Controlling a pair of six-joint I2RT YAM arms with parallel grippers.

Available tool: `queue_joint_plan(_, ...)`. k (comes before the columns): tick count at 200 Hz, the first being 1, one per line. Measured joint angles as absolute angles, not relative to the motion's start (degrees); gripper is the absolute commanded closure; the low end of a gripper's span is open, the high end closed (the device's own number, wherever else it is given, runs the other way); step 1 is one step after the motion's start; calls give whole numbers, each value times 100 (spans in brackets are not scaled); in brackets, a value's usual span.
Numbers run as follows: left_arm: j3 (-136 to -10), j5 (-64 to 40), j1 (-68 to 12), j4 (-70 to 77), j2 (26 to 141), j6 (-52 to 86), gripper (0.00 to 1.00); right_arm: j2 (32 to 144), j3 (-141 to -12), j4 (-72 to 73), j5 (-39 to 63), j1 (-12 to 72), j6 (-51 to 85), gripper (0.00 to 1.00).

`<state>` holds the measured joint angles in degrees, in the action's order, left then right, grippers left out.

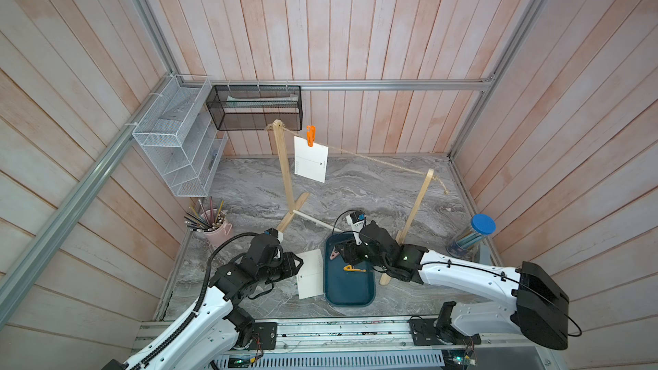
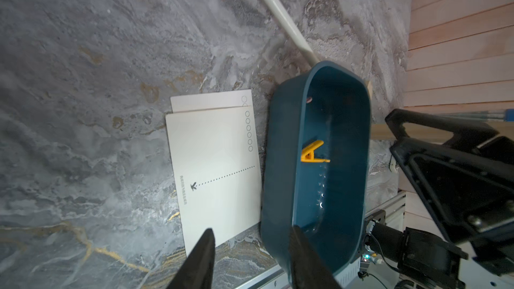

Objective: Remove the postcards from the strings
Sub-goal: Place the postcard on the postcard, then pinch the postcard on the clothesline.

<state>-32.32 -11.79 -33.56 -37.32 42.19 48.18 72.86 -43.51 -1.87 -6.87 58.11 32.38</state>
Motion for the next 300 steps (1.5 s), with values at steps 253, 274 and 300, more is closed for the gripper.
queue_joint_plan(253,-5905,-2263,-1181,-123,6097,3208,23,8291,-10468,-1476,1704,4737,1341,12)
queue_joint_plan(274,-5905,-2563,-1166,167,6302,3162,21,8517,-11032,-1708,1865,4668,1243,9)
queue_joint_plan(300,-5918,-2823,-1162,432,6482,3074,20,8838,-11662,-1940,2091,4617,1155,8)
